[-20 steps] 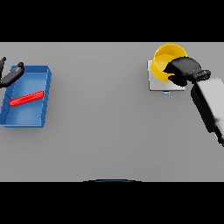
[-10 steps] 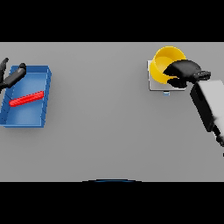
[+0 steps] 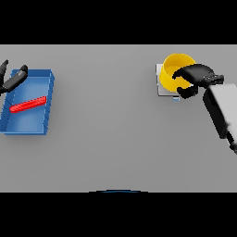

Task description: Pick up the red beaker and tilt it to pour out 1 green nut into yellow bowl. Pick up the yellow bowl and place it on the metallic measuring scale.

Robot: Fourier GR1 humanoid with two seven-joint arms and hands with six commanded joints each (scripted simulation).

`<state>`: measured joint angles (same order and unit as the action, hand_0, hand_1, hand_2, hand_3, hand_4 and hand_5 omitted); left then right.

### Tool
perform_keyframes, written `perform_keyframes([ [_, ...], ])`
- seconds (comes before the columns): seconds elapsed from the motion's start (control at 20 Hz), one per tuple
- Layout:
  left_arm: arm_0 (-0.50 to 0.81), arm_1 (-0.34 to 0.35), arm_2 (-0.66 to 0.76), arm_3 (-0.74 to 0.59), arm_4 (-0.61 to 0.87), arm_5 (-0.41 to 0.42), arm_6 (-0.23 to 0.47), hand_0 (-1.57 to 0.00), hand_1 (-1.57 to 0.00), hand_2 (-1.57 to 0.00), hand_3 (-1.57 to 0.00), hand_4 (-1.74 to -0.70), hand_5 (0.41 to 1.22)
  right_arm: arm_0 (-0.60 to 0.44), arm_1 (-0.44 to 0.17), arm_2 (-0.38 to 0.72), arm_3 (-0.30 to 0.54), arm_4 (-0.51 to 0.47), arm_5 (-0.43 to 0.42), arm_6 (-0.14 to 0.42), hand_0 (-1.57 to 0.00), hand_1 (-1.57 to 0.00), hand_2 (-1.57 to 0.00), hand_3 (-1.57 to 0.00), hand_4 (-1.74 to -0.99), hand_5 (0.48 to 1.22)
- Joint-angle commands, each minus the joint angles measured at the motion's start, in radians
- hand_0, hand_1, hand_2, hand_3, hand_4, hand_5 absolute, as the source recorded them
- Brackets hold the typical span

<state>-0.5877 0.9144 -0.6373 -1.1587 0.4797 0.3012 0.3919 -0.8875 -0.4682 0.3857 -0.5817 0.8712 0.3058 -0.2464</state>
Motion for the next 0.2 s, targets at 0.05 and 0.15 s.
perform_keyframes([
  [0.05,-0.003,-0.003,-0.002,0.020,-0.004,-0.012,-0.008,0.00,0.00,0.00,0.00,-0.72,0.696,-0.006,0.007,0.000,0.010,-0.001,0.011,0.012,-0.06,-0.10,-0.16,-0.32,-1.422,0.785],
  [0.15,-0.001,-0.002,0.000,0.018,-0.004,-0.009,-0.009,0.00,0.00,0.00,0.00,-0.72,0.693,-0.007,0.008,-0.005,0.018,-0.002,0.014,0.027,-0.04,-0.06,-0.10,-0.27,-1.410,0.759],
])
